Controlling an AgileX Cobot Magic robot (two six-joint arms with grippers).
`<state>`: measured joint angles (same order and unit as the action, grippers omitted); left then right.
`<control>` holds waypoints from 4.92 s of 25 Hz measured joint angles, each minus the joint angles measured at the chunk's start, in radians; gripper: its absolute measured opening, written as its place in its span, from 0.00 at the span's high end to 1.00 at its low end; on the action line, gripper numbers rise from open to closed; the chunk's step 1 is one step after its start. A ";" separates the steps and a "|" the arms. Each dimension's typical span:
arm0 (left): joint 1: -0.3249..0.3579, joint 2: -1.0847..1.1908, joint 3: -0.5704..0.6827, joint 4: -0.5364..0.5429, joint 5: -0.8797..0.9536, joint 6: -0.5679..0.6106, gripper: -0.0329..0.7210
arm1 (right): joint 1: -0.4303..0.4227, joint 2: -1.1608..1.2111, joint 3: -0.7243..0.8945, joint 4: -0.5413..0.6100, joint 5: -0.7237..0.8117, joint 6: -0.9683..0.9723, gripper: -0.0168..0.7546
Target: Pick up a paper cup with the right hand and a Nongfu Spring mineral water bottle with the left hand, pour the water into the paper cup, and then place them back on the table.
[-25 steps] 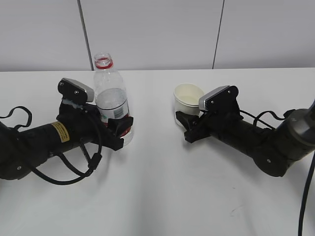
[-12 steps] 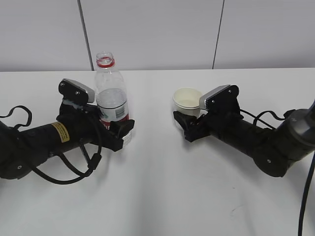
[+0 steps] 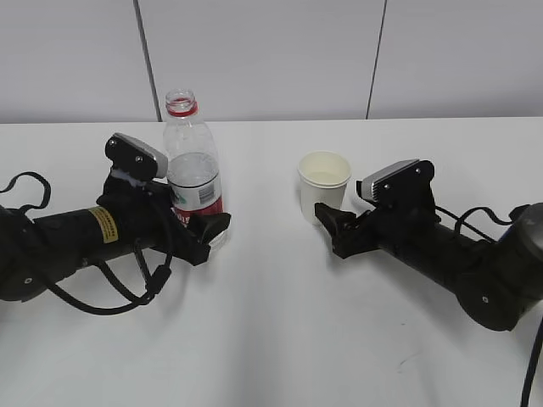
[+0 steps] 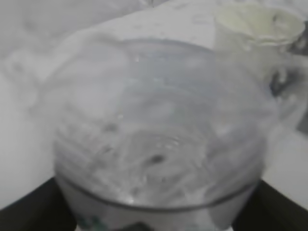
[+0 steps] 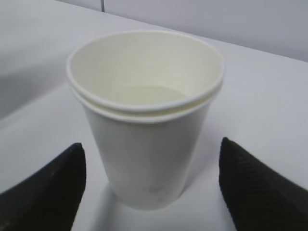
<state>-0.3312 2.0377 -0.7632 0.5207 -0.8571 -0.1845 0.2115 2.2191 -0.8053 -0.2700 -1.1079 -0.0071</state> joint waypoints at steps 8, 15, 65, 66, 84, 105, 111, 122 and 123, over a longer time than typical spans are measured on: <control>0.000 -0.073 0.092 -0.044 0.041 0.000 0.25 | 0.000 -0.046 0.081 0.022 -0.026 -0.004 0.16; 0.000 -0.162 0.216 -0.153 0.043 0.056 0.25 | 0.000 -0.081 0.139 0.060 -0.030 -0.006 0.18; 0.307 -0.416 -0.318 -0.371 1.378 0.235 0.26 | -0.278 -0.384 -0.389 0.046 1.409 0.130 0.21; 0.307 -0.416 -0.333 -0.379 1.408 0.235 0.27 | -0.278 -0.384 -0.417 0.058 1.470 0.130 0.21; 0.307 -0.419 -0.429 -0.460 1.709 0.235 0.30 | -0.276 -0.386 -0.718 0.452 1.990 -0.256 0.21; 0.307 -0.743 -0.151 -0.470 1.803 0.235 0.30 | -0.276 -0.680 -0.456 0.465 2.151 -0.313 0.21; 0.307 -0.873 -0.070 -0.490 1.822 0.235 0.30 | -0.276 -0.861 -0.270 0.465 2.120 -0.319 0.21; 0.307 -1.121 0.129 -0.521 1.887 0.235 0.30 | -0.276 -1.152 0.013 0.469 2.120 -0.323 0.21; 0.307 -1.150 0.146 -0.521 1.891 0.235 0.30 | -0.276 -1.175 0.033 0.469 2.124 -0.323 0.21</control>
<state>-0.0237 0.8875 -0.6177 0.0000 1.0335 0.0504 -0.0646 1.0440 -0.7719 0.1994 1.0160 -0.3297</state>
